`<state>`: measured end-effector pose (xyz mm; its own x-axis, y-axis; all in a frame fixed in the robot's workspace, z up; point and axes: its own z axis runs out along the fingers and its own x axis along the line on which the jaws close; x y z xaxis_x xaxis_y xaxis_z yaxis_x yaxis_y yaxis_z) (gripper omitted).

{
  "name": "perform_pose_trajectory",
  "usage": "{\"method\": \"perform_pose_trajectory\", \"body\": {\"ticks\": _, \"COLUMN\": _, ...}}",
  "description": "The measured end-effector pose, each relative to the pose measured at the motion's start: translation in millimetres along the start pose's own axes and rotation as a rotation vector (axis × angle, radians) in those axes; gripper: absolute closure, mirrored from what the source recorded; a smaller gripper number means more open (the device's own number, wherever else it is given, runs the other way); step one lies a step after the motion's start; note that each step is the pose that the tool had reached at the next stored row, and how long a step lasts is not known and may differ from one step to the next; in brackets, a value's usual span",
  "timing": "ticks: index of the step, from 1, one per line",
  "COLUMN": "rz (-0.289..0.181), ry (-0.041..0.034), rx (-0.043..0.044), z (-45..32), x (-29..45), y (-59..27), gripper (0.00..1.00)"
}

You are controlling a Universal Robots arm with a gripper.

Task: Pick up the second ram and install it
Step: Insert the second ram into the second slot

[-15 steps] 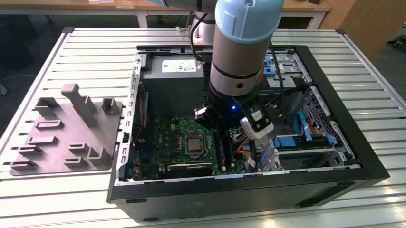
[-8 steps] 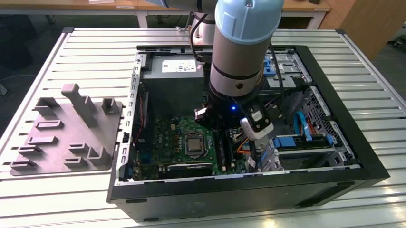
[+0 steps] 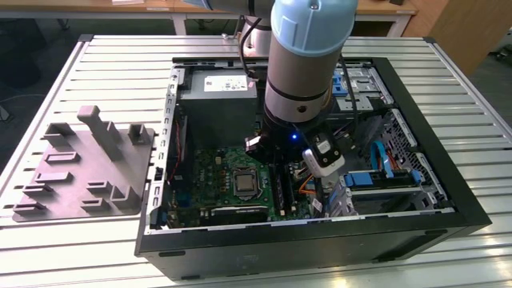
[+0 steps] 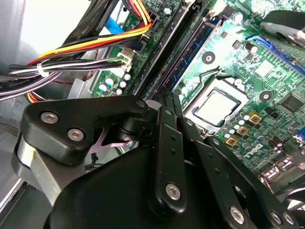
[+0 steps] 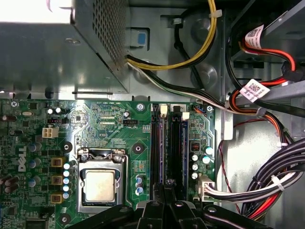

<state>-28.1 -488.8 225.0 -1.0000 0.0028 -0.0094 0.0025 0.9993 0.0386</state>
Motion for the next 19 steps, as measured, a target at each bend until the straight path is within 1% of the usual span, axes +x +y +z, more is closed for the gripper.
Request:
{"method": "perform_pose_trajectory", "body": {"ticks": 3, "rz": 0.01, "ry": -0.0004, "rx": 0.0001, "z": 0.0, "x": 0.0, "y": 0.0, "gripper": 0.89}}
{"method": "perform_pose_trajectory", "body": {"ticks": 19, "rz": 0.011, "ry": -0.0004, "rx": 0.0003, "z": 2.3, "x": 0.0, "y": -0.1, "gripper": 0.89}}
